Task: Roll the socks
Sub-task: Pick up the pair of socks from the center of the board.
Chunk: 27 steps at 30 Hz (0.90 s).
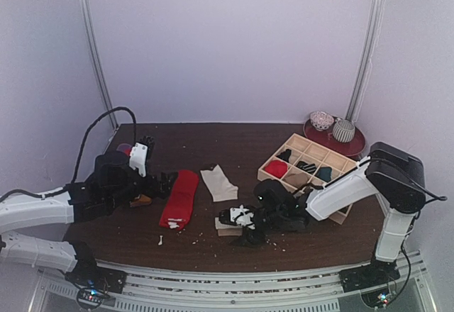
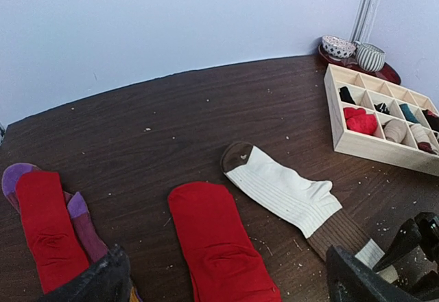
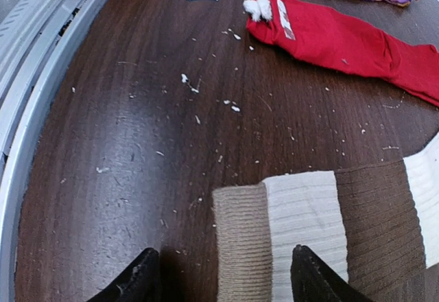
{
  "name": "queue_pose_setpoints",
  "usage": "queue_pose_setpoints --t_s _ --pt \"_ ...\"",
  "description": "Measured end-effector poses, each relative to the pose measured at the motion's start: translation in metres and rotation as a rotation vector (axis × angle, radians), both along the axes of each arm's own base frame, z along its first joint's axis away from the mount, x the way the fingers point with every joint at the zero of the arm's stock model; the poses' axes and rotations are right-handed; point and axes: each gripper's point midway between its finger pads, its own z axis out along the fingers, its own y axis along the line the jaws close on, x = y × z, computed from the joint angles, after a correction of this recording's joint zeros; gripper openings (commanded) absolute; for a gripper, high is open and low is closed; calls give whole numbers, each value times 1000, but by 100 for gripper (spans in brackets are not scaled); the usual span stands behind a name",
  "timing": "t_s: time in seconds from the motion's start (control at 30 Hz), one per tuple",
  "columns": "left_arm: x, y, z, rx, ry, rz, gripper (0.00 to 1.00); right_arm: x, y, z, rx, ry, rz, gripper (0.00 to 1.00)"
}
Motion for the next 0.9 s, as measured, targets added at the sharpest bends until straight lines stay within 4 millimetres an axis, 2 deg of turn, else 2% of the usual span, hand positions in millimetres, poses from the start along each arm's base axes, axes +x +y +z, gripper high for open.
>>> queue_pose_setpoints --t_s 0.2,0.3,0.4,0.67,0.9 --pt "-2 1 -1 -2 -1 -1 98 12 -4 -8 -52 5 -69 32" --pt "-3 0 -1 -5 -1 -13 94 15 -3 -8 -64 34 -99 15" --pt "-7 -5 -5 -6 -1 -55 88 18 2 -7 -68 94 -113 6" --pt "-40 -31 -40 -28 12 -309 81 16 7 -5 -24 512 -213 0" --pt "-73 -70 -68 -10 44 -540 81 7 7 -6 0 872 -327 0"
